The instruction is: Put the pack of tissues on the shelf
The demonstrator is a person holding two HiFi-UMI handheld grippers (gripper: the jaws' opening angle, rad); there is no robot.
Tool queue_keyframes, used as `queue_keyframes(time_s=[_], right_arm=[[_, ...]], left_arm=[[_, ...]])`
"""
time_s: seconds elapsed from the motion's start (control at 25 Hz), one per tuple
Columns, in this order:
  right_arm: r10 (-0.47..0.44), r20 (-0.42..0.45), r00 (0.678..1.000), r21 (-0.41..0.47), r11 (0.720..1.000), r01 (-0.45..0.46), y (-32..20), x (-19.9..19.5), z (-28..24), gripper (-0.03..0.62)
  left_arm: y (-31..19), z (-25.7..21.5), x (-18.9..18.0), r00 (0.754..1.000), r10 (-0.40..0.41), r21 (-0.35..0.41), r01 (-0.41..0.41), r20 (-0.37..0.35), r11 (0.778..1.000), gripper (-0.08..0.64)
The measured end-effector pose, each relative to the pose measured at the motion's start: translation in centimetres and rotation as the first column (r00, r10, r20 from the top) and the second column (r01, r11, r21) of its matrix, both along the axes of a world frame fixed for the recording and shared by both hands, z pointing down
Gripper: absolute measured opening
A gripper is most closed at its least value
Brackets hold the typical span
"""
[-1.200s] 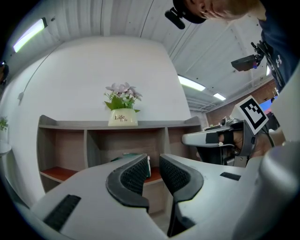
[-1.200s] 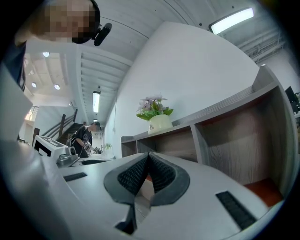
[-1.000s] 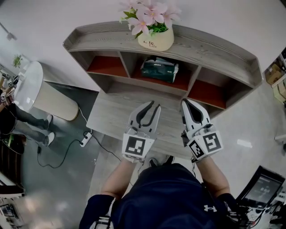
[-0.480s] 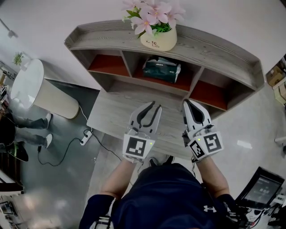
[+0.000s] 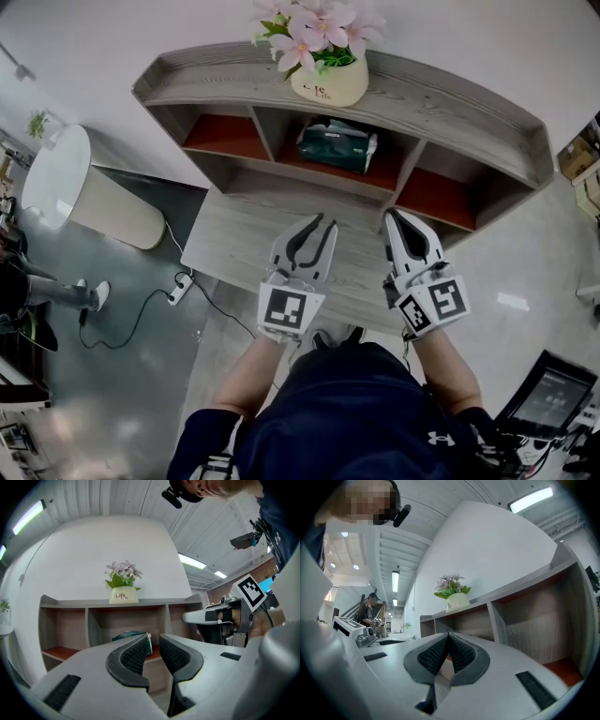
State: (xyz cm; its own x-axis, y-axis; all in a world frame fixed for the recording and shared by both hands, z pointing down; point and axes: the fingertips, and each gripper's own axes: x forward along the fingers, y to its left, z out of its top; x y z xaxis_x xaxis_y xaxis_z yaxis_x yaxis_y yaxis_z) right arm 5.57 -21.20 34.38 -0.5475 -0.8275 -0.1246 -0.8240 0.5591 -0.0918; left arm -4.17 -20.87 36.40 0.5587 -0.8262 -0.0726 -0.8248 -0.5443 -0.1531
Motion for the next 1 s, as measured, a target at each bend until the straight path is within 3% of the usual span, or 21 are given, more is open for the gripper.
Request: queue_keyframes(time_s=[0.32, 0.68, 1.0], right_arm=[[-0.006, 0.005, 1.0, 0.004, 1.0, 0.006, 0.1, 0.1, 0.0, 0.009], [-0.013, 0.019, 1.0, 0.01, 1.0, 0.013, 0.3, 0.3, -0.1, 0.009], [-0.018, 0.017, 1.0, 0.019, 1.0, 0.017, -0.3, 0.6, -0.4, 0.009]], left_arm=[[0.3, 1.0, 0.5, 0.999, 0.019, -0.027, -0.017, 0.05, 0.999, 0.089], [0.3, 0.6, 0.7, 1.0, 0.014, -0.008, -0.014, 0.009, 1.0, 0.087], [-0.4, 1.4, 0.8, 0.996, 0.015, -0.044, -0.011, 0.09, 0.999, 0.087]])
